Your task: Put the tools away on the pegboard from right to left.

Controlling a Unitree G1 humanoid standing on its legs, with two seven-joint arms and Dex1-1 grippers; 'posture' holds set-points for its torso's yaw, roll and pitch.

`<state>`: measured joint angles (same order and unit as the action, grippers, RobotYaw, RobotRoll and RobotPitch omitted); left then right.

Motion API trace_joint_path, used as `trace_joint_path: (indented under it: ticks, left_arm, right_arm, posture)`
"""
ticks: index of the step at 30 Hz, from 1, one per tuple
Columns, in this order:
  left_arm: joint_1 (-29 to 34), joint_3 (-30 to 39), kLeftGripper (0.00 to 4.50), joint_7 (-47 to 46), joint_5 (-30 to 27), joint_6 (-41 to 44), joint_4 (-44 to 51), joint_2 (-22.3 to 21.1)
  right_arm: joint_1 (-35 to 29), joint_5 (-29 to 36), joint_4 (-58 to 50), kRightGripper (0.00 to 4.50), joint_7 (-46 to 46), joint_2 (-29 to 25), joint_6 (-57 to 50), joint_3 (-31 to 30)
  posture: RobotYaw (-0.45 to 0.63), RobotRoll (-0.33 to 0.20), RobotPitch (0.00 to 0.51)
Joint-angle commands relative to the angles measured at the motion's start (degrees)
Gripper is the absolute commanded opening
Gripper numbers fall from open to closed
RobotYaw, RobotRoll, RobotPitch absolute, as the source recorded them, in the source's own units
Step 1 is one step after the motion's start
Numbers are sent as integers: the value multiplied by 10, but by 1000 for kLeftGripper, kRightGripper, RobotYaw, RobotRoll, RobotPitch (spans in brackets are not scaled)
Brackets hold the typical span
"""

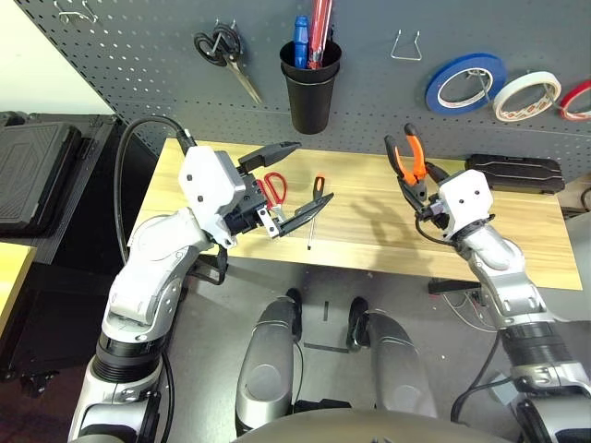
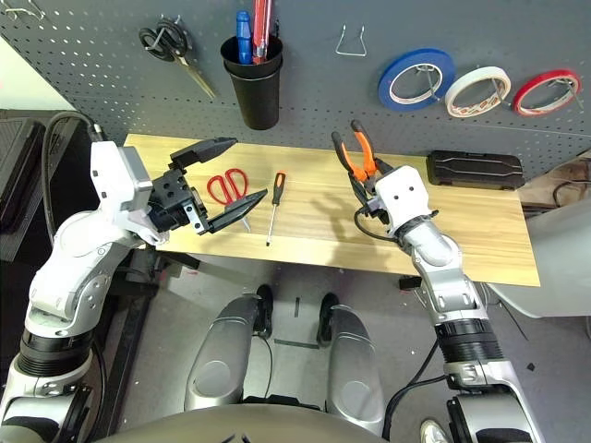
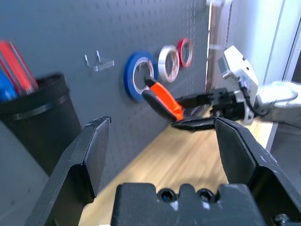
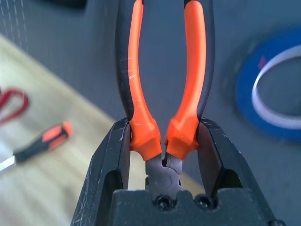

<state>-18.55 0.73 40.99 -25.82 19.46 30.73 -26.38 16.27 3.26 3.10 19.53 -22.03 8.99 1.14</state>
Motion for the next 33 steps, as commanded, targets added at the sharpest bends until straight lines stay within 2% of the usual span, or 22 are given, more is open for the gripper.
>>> trace_joint_path:
  ticks: [1, 7, 19, 26, 33]
  left_arm:
    - [-9, 4, 4500, -8, -19, 15, 12, -3]
    - [-26, 3, 4500, -8, -25, 24, 2, -14]
    - [-44, 1, 4500, -9, -23, 25, -18, -16]
    - [-45, -3, 4500, -11, -19, 26, -18, -18]
    - [-36, -2, 4500, -18, -15, 31, -9, -26]
  right_arm:
    - [20, 14, -33, 2126, -9, 4, -15, 22]
    - [86, 27, -47, 2126, -9, 9, -22, 32]
    - [245, 43, -5, 2126, -24, 15, -49, 51]
    - [316, 45, 78, 2126, -53, 50, -35, 58]
    - [393, 53, 204, 2126, -71, 71, -1, 73]
  posture:
    - [218, 0, 259]
    - [202, 0, 251]
    - [184, 0, 255]
    - [203, 0, 258]
    - [232, 0, 263]
